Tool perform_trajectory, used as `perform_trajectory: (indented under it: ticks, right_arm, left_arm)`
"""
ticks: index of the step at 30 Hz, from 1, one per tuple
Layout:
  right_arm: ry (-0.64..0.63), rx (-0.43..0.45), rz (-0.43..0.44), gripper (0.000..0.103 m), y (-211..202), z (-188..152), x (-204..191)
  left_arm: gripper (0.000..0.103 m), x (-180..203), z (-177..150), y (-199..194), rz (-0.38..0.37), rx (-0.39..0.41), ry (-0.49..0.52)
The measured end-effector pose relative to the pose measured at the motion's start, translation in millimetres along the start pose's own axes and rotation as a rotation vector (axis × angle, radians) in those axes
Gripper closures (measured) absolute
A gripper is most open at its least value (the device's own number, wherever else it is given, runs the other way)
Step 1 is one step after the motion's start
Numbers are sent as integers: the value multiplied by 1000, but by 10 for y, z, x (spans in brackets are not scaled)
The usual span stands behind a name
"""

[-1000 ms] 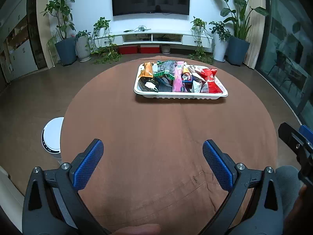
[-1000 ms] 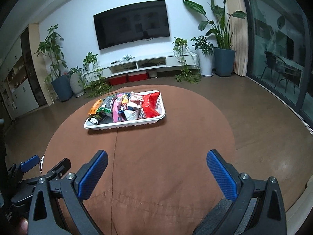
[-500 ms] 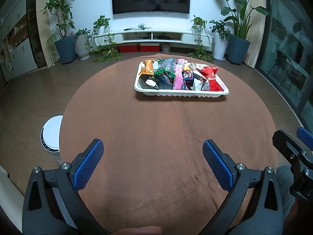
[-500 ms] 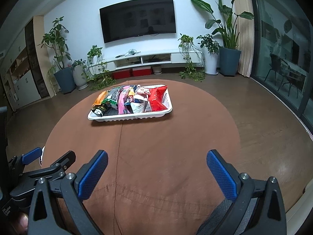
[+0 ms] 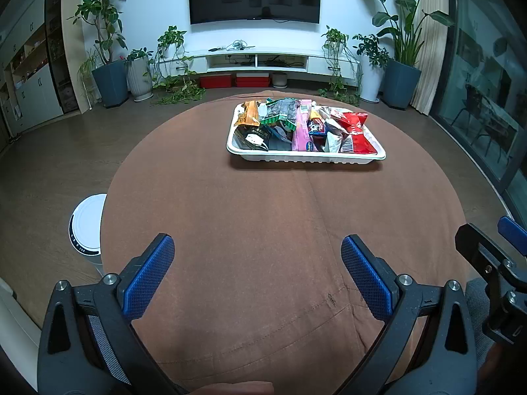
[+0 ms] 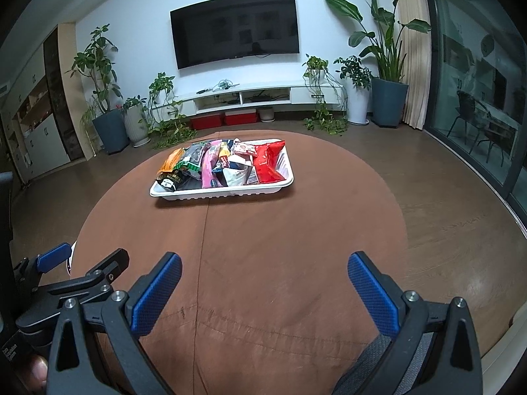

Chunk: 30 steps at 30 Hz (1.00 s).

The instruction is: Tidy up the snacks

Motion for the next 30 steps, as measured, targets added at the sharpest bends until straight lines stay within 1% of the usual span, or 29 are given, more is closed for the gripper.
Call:
perform_trajectory:
  ticks: [30]
  right_arm:
    - [-2, -4, 1, 0, -5, -4, -15]
  left_arm:
    - [0, -2, -3, 10, 1, 0, -1]
Point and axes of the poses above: each gripper's, at about its wrist camera, not at the fingertips, and y roughly the way its jaws point, x to its right, z to its top, the point moved 4 cm from there along y, roughly the way its jaws point, and after that the axes turned 1 degree about z, right-handed, at the moved point
